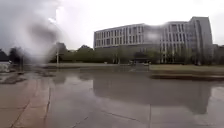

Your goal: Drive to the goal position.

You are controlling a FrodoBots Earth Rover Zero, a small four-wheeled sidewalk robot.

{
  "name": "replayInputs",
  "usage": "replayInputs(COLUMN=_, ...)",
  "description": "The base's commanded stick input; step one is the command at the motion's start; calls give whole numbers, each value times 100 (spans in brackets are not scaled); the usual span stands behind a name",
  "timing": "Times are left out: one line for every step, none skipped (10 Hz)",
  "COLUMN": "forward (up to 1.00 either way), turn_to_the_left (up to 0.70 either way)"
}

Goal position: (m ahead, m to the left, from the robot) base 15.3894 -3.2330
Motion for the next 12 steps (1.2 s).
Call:
replayInputs(forward=70, turn_to_the_left=-26)
replayInputs(forward=70, turn_to_the_left=0)
replayInputs(forward=70, turn_to_the_left=0)
replayInputs(forward=70, turn_to_the_left=0)
replayInputs(forward=70, turn_to_the_left=0)
replayInputs(forward=70, turn_to_the_left=0)
replayInputs(forward=70, turn_to_the_left=0)
replayInputs(forward=70, turn_to_the_left=0)
replayInputs(forward=70, turn_to_the_left=0)
replayInputs(forward=70, turn_to_the_left=0)
replayInputs(forward=70, turn_to_the_left=0)
replayInputs(forward=70, turn_to_the_left=0)
